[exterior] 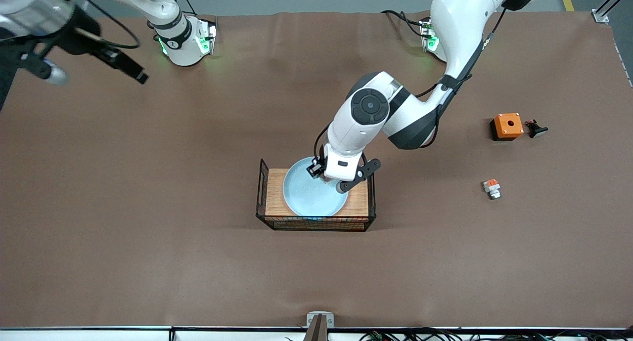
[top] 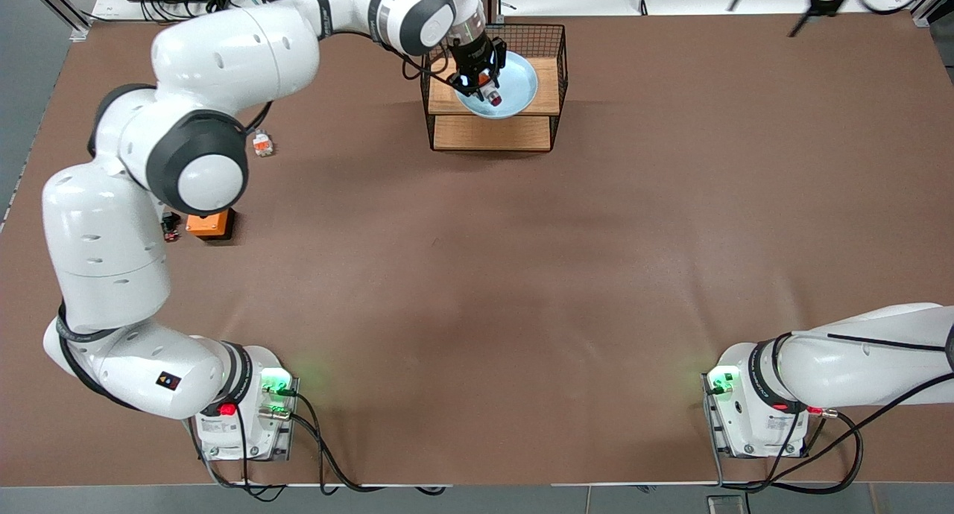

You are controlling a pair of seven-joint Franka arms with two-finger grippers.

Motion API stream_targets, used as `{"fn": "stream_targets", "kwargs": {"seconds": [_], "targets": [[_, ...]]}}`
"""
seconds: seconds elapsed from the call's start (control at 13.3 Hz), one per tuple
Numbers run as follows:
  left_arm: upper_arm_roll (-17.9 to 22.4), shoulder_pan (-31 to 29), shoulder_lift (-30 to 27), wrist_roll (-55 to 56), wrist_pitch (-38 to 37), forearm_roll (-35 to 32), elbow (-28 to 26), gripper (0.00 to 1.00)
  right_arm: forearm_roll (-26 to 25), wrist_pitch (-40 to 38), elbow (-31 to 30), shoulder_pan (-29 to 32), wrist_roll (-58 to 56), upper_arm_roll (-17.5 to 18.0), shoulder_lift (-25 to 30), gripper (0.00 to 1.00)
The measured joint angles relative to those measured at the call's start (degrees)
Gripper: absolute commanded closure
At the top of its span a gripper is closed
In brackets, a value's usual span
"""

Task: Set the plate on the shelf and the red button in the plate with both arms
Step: 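Release the plate and withdraw the right gripper while the left gripper lowers the switch, then open the left gripper to drop the switch onto the plate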

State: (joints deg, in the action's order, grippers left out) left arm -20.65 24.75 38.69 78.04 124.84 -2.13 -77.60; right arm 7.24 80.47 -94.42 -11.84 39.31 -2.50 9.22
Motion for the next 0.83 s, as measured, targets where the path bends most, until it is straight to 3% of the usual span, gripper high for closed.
{"fn": "stream_targets", "kwargs": {"seconds": [0.08,0.23,0.3,0.45,0.83], "targets": [[0.11,0.14,0.73,0.00,0.29,0.00,0.40,0.92,-0.01,0.41,-0.53,2.83,-5.30,-0.02,0.15,0.00],[0.25,0.13,1.52,0.00,1.25,0.00,0.79,0.69,-0.01,2.02,-1.20,7.69,-14.32,-0.07,0.06,0.00],[0.29,0.13,1.73,0.00,1.58,0.00,0.88,0.50,-0.07,2.90,-1.32,9.26,-17.70,-0.09,0.00,0.00],[0.33,0.13,2.09,0.00,2.52,0.00,0.94,0.00,-1.88,5.13,-1.32,10.15,-21.98,-0.04,-0.04,0.00],[1.92,-0.01,1.69,0.00,3.25,0.00,2.59,0.00,-4.13,7.80,-0.41,10.14,-26.12,0.68,-0.04,0.00]]}}
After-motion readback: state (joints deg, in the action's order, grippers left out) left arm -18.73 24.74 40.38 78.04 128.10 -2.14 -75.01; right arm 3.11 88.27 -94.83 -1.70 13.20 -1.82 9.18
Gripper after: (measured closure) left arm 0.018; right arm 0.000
